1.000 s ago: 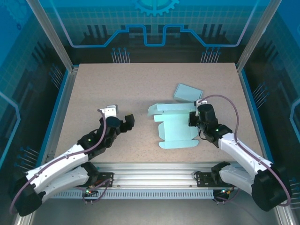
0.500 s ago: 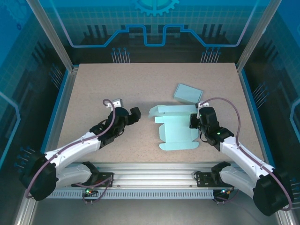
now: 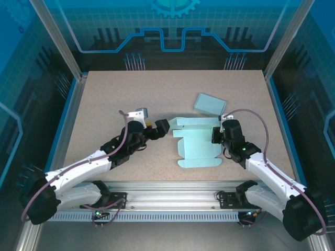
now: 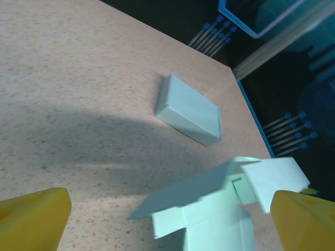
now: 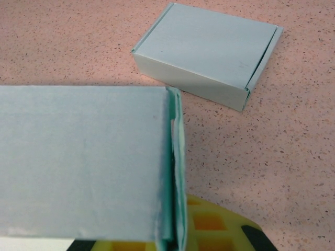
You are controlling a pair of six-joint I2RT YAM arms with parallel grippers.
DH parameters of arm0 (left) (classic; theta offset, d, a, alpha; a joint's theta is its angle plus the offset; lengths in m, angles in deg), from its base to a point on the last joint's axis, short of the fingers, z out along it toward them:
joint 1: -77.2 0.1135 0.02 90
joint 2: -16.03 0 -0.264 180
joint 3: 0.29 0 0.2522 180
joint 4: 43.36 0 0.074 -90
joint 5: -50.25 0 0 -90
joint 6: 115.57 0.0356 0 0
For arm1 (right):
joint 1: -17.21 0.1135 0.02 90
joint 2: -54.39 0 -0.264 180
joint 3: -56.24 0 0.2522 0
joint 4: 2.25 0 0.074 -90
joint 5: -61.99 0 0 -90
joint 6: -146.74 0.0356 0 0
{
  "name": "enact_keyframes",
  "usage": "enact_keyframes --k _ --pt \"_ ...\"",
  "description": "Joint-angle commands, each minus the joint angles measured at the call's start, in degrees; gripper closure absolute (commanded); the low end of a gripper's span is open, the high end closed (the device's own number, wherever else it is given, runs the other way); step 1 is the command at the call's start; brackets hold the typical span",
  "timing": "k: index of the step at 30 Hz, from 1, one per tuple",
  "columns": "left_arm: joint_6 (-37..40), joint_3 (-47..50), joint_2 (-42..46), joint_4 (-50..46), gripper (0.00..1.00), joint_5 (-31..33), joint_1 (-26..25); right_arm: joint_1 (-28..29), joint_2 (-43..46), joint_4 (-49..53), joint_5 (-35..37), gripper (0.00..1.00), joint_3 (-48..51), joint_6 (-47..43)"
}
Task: Fold the paper box
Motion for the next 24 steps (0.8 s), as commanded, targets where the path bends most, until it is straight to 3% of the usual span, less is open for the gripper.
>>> enact_keyframes --k 1,18,24 --pt "6.32 -5.67 -3.94 -3.45 0.01 2.49 -1.97 1.01 0.20 -1.45 -0.29 1.00 0.51 0.89" --pt "12.77 -14.51 -16.73 -11.04 0.01 15.02 -6.11 1.01 1.89 -2.29 -3.29 1.00 1.07 0.99" --pt "14.15 -15.99 -20.43 -7.60 0.01 16.01 -6.92 1.18 1.72 -2.50 -4.49 1.00 1.04 0.94"
